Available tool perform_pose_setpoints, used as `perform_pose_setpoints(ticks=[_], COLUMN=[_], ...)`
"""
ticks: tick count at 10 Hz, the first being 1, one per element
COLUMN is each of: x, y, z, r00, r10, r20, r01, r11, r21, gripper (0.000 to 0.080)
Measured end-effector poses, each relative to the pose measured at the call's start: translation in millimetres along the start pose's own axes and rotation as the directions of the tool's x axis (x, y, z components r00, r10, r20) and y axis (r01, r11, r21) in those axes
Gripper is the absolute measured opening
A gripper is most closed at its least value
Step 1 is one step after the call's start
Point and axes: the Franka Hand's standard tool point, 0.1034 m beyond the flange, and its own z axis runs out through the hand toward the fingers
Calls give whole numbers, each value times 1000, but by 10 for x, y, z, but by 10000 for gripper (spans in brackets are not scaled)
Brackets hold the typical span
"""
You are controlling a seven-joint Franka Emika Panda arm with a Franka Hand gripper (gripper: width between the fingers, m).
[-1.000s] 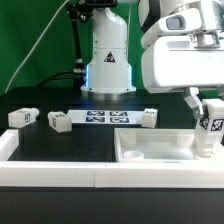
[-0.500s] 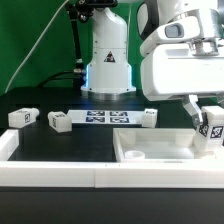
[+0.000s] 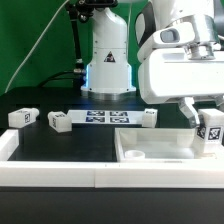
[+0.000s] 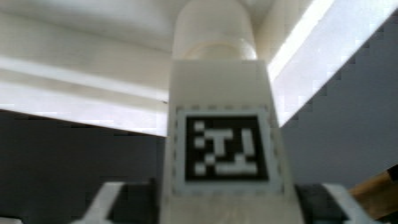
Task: Assemble one leg
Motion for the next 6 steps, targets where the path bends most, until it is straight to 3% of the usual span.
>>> perform_pose_setpoints(ticks=[1,2,3,6], x=[0,0,0,0], y=[0,0,1,1], z=[0,0,0,0], r00=[1000,1000,1000,1000], r10=[0,0,0,0], r20=[0,0,0,0], r01=[0,0,0,0], r11=[1000,1000,1000,1000], r21=[0,0,0,0], gripper=[505,505,623,649])
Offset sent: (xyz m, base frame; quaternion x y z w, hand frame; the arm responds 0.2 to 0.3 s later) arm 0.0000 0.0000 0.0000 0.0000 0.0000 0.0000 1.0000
